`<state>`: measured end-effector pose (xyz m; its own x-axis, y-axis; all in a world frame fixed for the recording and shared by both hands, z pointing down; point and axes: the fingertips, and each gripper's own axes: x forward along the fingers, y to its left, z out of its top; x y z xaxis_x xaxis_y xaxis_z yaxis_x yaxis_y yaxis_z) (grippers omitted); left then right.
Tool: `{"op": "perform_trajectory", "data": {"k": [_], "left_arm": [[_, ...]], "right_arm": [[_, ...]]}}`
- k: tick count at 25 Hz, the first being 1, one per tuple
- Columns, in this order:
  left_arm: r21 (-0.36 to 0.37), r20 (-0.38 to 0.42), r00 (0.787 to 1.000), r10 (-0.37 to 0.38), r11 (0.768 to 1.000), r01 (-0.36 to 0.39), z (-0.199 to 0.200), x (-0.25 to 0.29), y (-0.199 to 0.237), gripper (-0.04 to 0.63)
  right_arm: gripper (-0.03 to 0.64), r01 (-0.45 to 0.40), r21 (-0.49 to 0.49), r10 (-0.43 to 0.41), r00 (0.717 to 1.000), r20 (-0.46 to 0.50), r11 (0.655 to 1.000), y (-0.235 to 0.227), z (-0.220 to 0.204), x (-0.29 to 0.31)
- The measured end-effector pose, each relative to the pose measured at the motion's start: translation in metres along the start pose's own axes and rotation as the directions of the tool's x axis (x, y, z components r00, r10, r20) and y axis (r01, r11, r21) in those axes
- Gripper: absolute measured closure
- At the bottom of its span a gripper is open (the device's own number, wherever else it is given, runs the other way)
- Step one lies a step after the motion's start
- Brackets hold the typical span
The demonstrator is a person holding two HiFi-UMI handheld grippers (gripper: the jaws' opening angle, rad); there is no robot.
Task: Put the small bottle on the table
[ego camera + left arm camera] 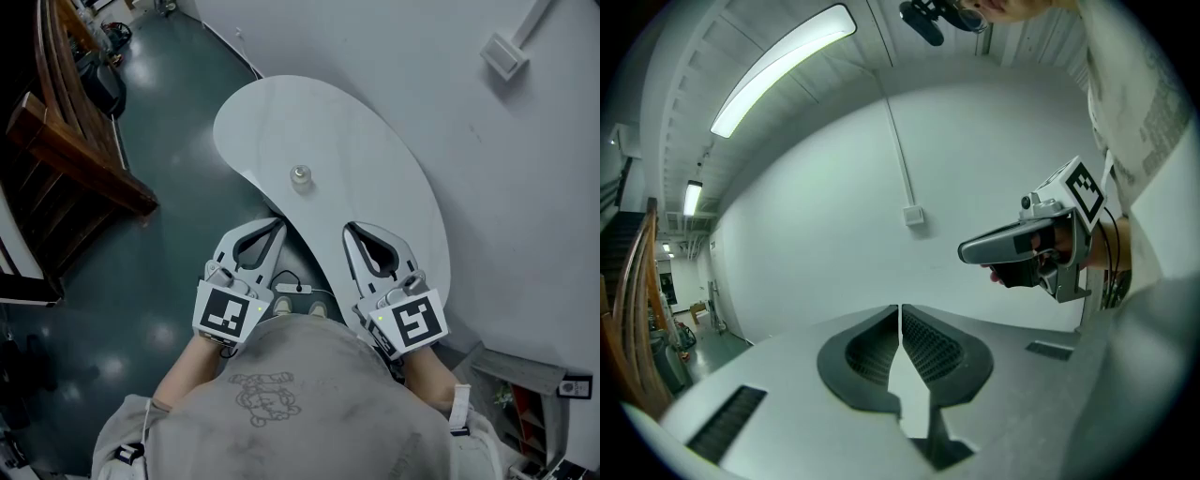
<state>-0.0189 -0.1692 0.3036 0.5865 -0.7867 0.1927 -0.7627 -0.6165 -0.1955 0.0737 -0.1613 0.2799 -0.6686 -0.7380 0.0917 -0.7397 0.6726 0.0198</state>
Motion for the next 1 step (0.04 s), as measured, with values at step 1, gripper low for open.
{"op": "perform_trajectory", "data": {"k": [1], "left_arm": [[-0.004,-0.003,1.000,0.010,1.000,-0.010,0.0006,-0.0004,0.0016,0.572]], "right_arm": [[0.584,-0.004,0.002,0.004,1.000,0.002,1.000,0.0000,0.0009,-0.0003]]}}
